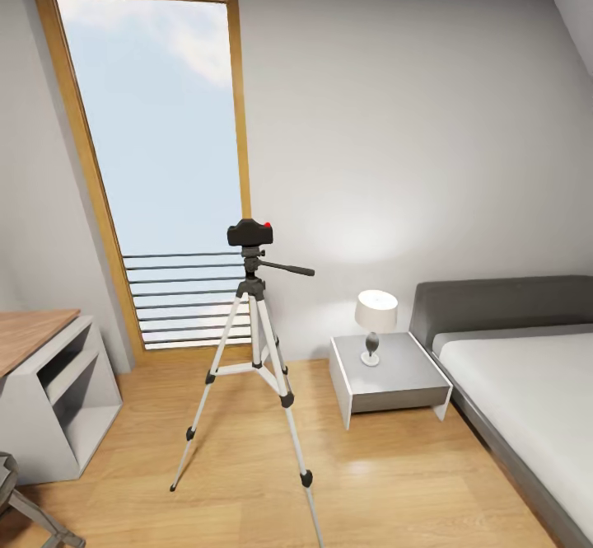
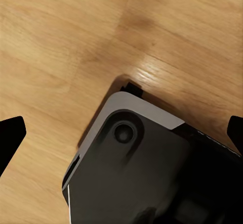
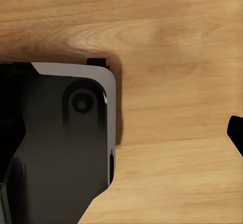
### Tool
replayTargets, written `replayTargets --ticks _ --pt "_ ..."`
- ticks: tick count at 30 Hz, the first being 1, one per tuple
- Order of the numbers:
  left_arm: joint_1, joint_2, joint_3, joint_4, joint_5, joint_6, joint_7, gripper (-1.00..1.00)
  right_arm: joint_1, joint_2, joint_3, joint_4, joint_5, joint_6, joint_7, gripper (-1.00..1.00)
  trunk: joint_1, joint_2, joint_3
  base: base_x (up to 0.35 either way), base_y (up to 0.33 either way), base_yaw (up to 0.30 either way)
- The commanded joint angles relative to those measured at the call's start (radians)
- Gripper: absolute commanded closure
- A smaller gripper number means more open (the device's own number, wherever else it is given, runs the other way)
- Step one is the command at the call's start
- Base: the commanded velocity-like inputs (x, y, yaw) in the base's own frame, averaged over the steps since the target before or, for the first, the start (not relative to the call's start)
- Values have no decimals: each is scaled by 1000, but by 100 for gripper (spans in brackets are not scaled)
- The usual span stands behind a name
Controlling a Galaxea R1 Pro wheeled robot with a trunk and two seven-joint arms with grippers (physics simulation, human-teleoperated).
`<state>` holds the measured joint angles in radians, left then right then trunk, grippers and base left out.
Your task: Attach the digital camera to the camera tripod in the bedroom.
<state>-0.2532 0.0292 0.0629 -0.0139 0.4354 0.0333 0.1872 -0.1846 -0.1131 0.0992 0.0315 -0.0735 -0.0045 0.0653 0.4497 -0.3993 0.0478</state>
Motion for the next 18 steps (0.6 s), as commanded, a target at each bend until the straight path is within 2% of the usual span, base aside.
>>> replayTargets --ticks 1,18 --pt "0 0 6 -1 -3 4 3 -100 -1 0 8 2 -8 -1 3 -100 0 -1 0 0 0 0" --pt "0 0 5 -1 -3 4 3 -100 -1 6 8 2 -8 -5 1 -100 0 -1 0 0 0 0"
